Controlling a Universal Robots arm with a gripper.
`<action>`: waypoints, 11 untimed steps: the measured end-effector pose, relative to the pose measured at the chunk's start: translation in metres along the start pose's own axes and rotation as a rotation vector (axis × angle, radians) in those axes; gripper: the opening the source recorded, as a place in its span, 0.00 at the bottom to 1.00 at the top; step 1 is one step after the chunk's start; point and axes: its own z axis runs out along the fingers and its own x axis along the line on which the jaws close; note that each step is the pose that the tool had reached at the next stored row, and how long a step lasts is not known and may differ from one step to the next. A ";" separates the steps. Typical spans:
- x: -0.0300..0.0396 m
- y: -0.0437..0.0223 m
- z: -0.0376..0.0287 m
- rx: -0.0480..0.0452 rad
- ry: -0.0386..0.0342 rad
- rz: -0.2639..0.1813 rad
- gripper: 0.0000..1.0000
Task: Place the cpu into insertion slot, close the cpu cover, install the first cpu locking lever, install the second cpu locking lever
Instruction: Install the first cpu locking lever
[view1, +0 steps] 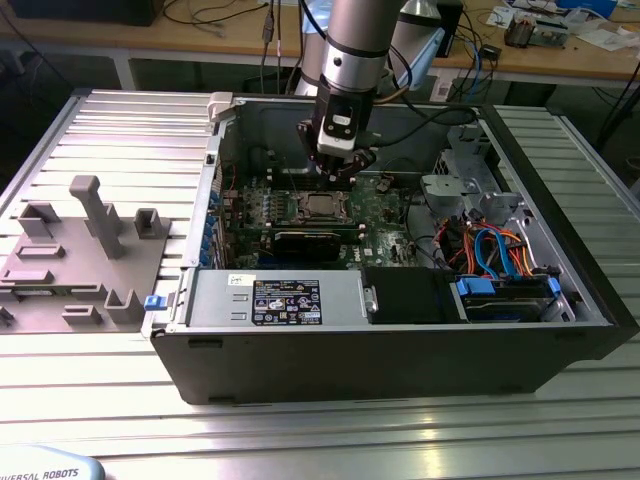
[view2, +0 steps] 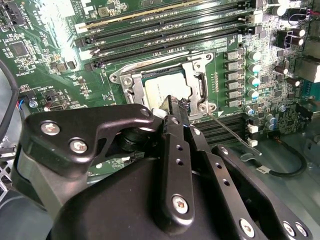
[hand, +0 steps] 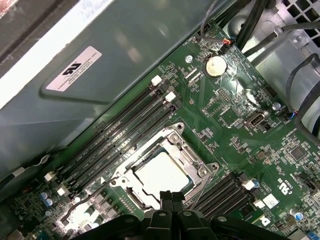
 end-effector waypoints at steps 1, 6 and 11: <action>0.0000 0.0000 0.0000 0.0001 -0.0001 -0.001 0.11; 0.0000 0.0000 0.0000 0.0004 -0.0006 -0.008 0.11; 0.0000 0.0000 0.0000 0.0008 -0.0011 -0.016 0.11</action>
